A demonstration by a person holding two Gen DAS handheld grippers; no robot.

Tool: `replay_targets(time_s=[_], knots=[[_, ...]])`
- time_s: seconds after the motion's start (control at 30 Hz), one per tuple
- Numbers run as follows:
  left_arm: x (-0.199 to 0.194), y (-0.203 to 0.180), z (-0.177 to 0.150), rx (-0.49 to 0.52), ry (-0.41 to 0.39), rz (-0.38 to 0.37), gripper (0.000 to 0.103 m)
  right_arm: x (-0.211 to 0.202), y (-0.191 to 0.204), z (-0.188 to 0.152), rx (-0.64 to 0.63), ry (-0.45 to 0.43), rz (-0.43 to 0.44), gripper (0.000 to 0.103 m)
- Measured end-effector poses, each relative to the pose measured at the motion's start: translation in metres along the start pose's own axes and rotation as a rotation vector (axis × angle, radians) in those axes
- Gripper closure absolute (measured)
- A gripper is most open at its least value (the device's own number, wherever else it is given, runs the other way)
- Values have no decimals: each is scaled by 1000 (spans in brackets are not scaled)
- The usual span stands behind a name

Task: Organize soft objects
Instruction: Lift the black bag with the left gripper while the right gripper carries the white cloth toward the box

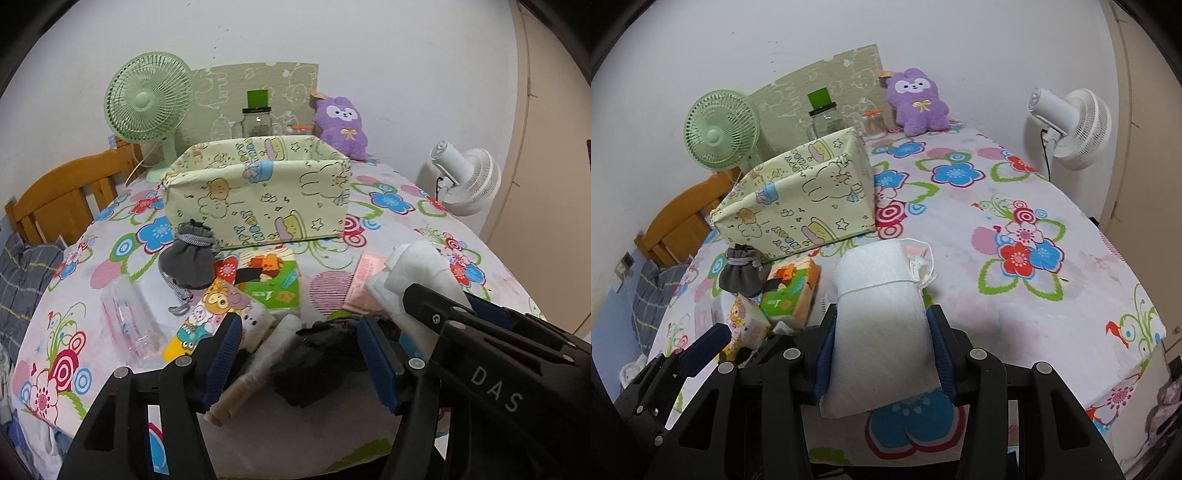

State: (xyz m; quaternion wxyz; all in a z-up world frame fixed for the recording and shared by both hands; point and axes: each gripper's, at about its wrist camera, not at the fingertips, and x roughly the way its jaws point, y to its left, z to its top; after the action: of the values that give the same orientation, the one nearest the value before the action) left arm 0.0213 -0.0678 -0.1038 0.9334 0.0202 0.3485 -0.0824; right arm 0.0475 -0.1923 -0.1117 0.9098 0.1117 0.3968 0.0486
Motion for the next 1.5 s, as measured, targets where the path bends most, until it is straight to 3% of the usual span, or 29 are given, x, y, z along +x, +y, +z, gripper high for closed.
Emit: replay_targets(time_s=[0.33,0.67,0.83,1.5], knots=[[16,-19,-3,37,47,-23,36,-3,-11,-3,8,0,-16,53],[22,-31,-6,87,45,-32,74,1,-16,-5,25,5,-13,53],[21,-31,-4,90,40,-29,83,0,-13,-4,22,4,-1,53],[-12,-3,43,31,-69,-8,84,-21,27,36,-34,-77,32,53]])
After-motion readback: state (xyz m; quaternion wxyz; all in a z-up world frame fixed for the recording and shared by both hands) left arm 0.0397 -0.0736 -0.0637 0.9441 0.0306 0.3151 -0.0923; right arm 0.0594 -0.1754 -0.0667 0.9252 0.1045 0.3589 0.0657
